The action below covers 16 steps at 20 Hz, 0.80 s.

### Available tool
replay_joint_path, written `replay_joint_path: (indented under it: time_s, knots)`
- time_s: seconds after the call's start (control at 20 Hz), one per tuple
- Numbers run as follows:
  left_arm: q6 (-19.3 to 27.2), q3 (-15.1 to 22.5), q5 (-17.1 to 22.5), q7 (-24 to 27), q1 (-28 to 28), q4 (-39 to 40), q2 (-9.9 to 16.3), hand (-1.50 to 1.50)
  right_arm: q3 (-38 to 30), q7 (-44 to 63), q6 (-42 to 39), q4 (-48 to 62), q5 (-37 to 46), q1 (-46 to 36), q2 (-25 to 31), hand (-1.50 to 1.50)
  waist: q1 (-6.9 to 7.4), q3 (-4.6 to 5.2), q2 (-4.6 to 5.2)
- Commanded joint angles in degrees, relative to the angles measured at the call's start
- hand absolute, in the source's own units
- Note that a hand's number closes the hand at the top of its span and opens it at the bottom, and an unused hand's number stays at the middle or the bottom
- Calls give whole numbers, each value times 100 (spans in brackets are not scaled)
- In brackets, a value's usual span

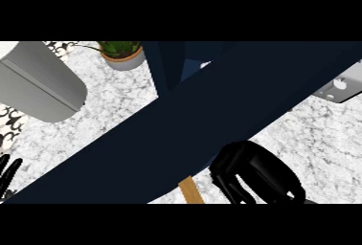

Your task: Pick up the bottled water, place it into the cabinet and close the cabinet

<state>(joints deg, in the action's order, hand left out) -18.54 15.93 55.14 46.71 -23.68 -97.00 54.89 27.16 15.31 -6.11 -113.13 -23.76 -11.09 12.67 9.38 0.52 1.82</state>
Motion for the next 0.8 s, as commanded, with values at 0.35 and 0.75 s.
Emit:
replay_joint_path:
  time_s: [0.35,0.75]
  knots:
    - [-385,-199,147,72,-65,229,-79,-150,-1505,-16,707,3774,422,-3052,-736,150,-270,-41,-19]
    - [-301,-213,108,-63,-59,118,-157,-150,-1339,-31,723,4428,397,-3148,-949,150,-369,-61,-83]
